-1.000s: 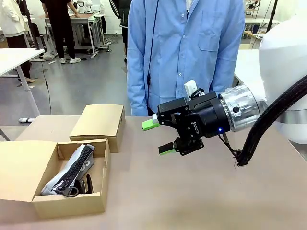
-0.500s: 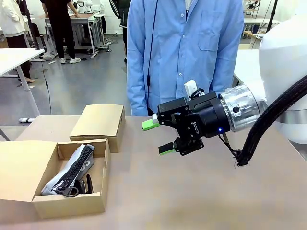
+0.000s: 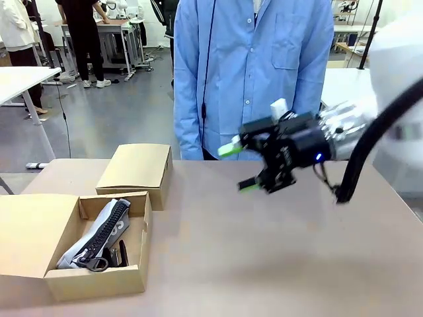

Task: Place items inside the box.
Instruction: Pick up a Pencil pouch or Stapler and place it inside the Mailer Box closest to the robot.

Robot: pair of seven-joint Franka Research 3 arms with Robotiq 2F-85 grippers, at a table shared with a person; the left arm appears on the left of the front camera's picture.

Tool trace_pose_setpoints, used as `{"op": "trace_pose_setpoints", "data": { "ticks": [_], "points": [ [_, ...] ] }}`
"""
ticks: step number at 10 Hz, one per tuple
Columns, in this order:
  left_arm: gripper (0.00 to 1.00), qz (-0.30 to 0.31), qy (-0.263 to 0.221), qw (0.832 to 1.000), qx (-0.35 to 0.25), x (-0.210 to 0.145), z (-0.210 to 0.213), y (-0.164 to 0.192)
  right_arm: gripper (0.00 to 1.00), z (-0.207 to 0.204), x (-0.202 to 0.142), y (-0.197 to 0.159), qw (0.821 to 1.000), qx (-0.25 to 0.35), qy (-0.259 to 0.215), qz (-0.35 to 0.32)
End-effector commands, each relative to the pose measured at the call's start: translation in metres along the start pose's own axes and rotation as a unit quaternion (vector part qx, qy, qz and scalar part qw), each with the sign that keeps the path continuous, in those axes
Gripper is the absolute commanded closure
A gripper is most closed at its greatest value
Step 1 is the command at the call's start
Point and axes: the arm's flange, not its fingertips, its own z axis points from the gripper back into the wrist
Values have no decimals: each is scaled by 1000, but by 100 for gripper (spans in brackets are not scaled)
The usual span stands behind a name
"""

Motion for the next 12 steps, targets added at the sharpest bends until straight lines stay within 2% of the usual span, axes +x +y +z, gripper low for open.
{"op": "trace_pose_setpoints", "data": {
  "ticks": [1,2,4,5,6,7,8,9,11,12],
  "points": [
    [0,-9,-9,1000,-10,0,-1,-1,0,41,41,-18,999,42,11,-7],
    [0,-9,-9,1000,-10,0,-1,-1,0,68,37,-36,999,51,13,-15],
    [0,-9,-9,1000,-10,0,-1,-1,0,146,-16,-75,994,94,63,3],
    [0,-9,-9,1000,-10,0,-1,-1,0,185,-53,-97,993,112,23,28],
    [0,-9,-9,1000,-10,0,-1,-1,0,218,-89,-124,993,99,-24,64],
    [0,-9,-9,1000,-10,0,-1,-1,0,245,-120,-152,986,130,-69,76],
    [0,-9,-9,1000,-10,0,-1,-1,0,257,-136,-172,978,165,-100,75],
    [0,-9,-9,1000,-10,0,-1,-1,0,256,-142,-187,977,170,-120,50],
    [0,-9,-9,1000,-10,0,-1,-1,0,244,-135,-198,983,153,-103,25],
    [0,-9,-9,1000,-10,0,-1,-1,0,228,-116,-188,986,118,-118,-21]
  ]
}}
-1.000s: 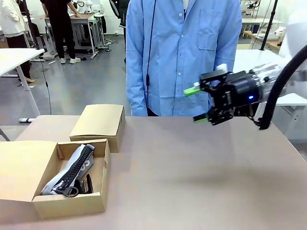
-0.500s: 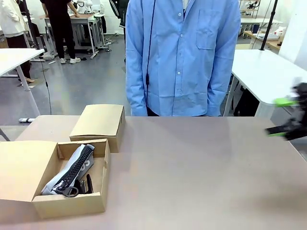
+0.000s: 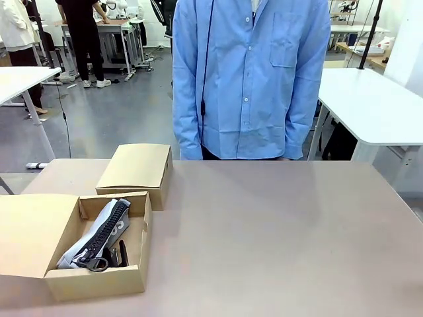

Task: Place items inside the box.
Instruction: Pick up a Pencil pouch or Stapler and place it inside the Mailer Box closest to the robot.

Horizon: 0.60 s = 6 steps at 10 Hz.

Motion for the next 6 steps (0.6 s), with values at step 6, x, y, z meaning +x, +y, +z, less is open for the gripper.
{"op": "trace_pose_setpoints", "data": {
  "ticks": [6],
  "points": [
    [0,-9,-9,1000,-10,0,-1,-1,0,8,-10,13,1000,18,-4,17]
  ]
}}
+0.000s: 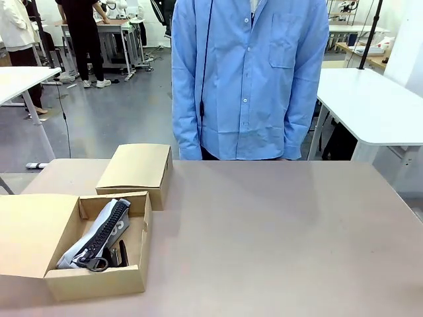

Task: Place items inside the box.
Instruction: Close the lid of the Mailer Box closest to the robot.

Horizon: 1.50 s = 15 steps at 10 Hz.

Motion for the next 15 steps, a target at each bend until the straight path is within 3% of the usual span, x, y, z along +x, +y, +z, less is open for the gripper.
{"op": "trace_pose_setpoints", "data": {
  "ticks": [1,5,6,7,8,9,10,11,12,13,14,15],
  "points": [
    [0,-9,-9,1000,-10,0,-1,-1,0,1,-2,2,1000,6,1,6],
    [0,0,0,1000,0,0,0,0,0,1,-2,2,1000,6,1,6],
    [0,-124,-35,991,33,-4,0,-13,0,1,-2,2,1000,6,1,6],
    [0,-238,-14,971,-10,-5,4,-23,0,1,-2,2,1000,6,1,6],
    [0,-334,-53,941,2,-3,10,-32,0,1,-2,2,1000,6,1,6],
    [0,-435,-50,898,34,-3,7,-41,0,1,-2,2,1000,6,1,6],
    [0,-492,-7,870,42,-8,-6,-51,0,1,-2,2,1000,6,1,6],
    [0,-539,29,837,90,-8,-18,-57,0,1,-2,2,1000,6,1,6],
    [0,-431,-1,873,229,7,-36,-69,0,1,-2,2,1000,6,1,6],
    [0,-443,31,896,26,-1,-3,-65,0,1,-2,2,1000,6,1,6],
    [0,-443,31,896,26,-1,-3,-65,0,1,-2,2,1000,6,1,6],
    [0,-469,35,877,102,5,-15,-72,0,1,-2,2,1000,6,1,6]
  ]
}}
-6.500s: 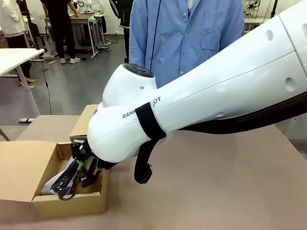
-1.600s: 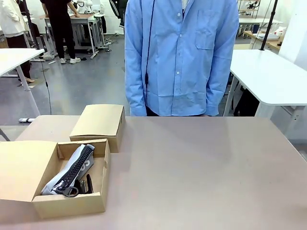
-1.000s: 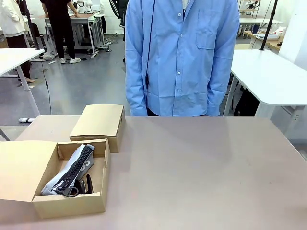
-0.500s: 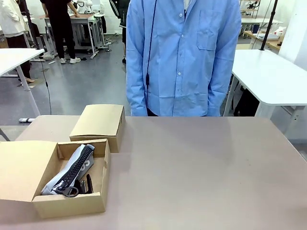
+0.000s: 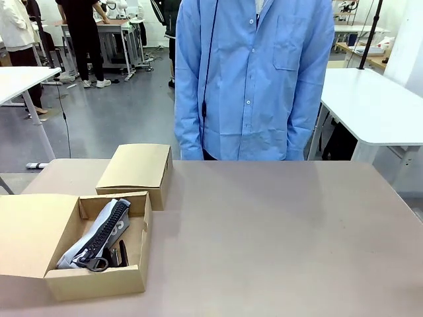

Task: Place items inside the box.
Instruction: Close the lid of the Mailer Box closest to the robot.

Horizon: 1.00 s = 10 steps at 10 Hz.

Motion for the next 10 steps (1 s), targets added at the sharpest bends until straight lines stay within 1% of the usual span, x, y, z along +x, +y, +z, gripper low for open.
{"op": "trace_pose_setpoints", "data": {
  "ticks": [1,2,3,4,5,6,8,9,10],
  "points": [
    [0,-168,44,984,-47,-2,-9,31,0,2,-2,2,1000,6,1,6],
    [0,-194,83,976,-58,-11,0,48,0,2,-2,2,1000,6,1,6],
    [0,-202,93,973,-59,-15,15,62,0,2,-2,2,1000,6,1,6],
    [0,-192,101,974,-62,-15,31,74,0,2,-2,2,1000,6,1,6],
    [0,-168,63,983,-33,-12,40,93,0,2,-2,2,1000,6,1,6],
    [0,-186,108,974,-65,-13,6,55,0,2,-2,2,1000,6,1,6],
    [0,-186,108,974,-65,-13,6,55,0,2,-2,2,1000,6,1,6],
    [0,-183,107,976,-57,-17,21,75,0,2,-2,2,1000,6,1,6],
    [0,-161,139,976,-50,-28,23,106,0,2,-2,2,1000,6,1,6]
  ]
}}
